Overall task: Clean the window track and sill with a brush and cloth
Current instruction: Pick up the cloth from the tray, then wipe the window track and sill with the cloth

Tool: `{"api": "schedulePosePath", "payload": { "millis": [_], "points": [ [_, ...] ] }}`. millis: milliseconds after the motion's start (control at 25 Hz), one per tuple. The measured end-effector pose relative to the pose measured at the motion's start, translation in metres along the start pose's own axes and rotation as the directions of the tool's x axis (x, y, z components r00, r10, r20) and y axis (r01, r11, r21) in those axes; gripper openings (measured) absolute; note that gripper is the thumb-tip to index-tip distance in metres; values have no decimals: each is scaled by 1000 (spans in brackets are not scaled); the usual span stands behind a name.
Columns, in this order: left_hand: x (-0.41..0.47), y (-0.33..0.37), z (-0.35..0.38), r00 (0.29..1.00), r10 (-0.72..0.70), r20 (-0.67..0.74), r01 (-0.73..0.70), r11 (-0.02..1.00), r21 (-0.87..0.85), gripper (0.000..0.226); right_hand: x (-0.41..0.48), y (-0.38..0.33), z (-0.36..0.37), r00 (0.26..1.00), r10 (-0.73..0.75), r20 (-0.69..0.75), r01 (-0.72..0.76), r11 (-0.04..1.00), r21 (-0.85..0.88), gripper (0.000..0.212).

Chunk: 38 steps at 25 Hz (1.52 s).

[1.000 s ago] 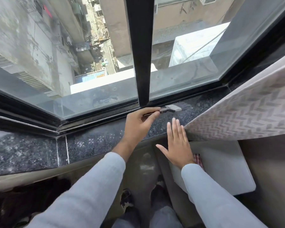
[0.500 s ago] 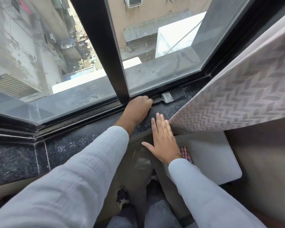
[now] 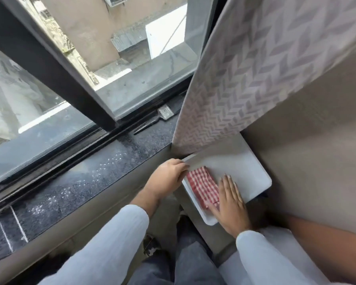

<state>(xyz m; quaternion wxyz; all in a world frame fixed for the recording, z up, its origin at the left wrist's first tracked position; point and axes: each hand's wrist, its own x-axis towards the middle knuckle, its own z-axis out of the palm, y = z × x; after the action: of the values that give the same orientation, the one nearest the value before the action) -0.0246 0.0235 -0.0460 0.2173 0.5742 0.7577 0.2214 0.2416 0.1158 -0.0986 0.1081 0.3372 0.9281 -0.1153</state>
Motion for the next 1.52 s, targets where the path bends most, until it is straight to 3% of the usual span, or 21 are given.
{"api": "schedulePosePath", "payload": {
  "millis": [120, 240, 320, 440, 600, 680, 800, 920, 1000, 1160, 1240, 1320, 1400, 1440, 1520],
  "points": [
    [48, 24, 44, 957, -73, 279, 70, 997, 20, 48, -33, 29, 19, 987, 143, 74, -147, 987, 60, 104],
    [79, 34, 81, 863, -157, 480, 72, 979, 191, 59, -45, 43, 29, 987, 124, 103, -128, 991, 42, 102],
    [83, 31, 95, 855, -171, 490, 40, 963, 267, 49, -45, 42, 29, 989, 117, 89, -122, 991, 48, 100],
    [83, 31, 101, 867, -232, 440, 104, 950, 295, 34, -42, 39, 25, 988, 144, 64, -151, 979, 137, 101],
    [80, 40, 84, 889, -156, 431, 104, 984, 142, 33, -2, 24, -3, 954, 264, 141, -299, 801, 519, 97],
    [69, 44, 63, 928, -86, 363, 86, 996, 17, 35, 29, 15, -26, 950, 254, 182, -312, 731, 607, 81],
    [42, 38, 21, 974, -113, 196, 129, 989, -73, 30, 68, -3, -66, 945, 210, 250, -323, 705, 631, 24],
    [9, 29, -16, 996, -74, 43, 70, 994, 80, 22, 92, -44, -98, 969, 8, 249, -155, 803, 576, 16],
    [-8, 25, -35, 999, -38, 17, 35, 987, 159, 30, 104, -78, -112, 971, -142, 194, 10, 831, 556, 14],
    [-55, -4, -89, 974, -226, -26, 227, 964, 134, 31, 122, -142, -128, 956, -282, 83, 181, 787, 590, 34],
    [-89, -21, -117, 947, -302, -110, 314, 940, 129, 27, 128, -167, -126, 932, -360, -33, 322, 785, 530, 59],
    [-120, -31, -145, 877, -387, -284, 420, 905, 63, 26, 133, -183, -116, 896, -430, -109, 438, 815, 379, 80],
    [-144, -47, -170, 751, -427, -503, 512, 858, 35, 30, 136, -193, -101, 875, -464, -136, 483, 854, 195, 88],
    [-147, -56, -180, 697, -406, -592, 541, 839, 62, 31, 136, -194, -92, 874, -473, -112, 484, 868, 108, 92],
    [-137, -76, -197, 662, -313, -681, 550, 820, 158, 28, 132, -192, -73, 870, -492, -18, 491, 870, -41, 103]
  ]
}}
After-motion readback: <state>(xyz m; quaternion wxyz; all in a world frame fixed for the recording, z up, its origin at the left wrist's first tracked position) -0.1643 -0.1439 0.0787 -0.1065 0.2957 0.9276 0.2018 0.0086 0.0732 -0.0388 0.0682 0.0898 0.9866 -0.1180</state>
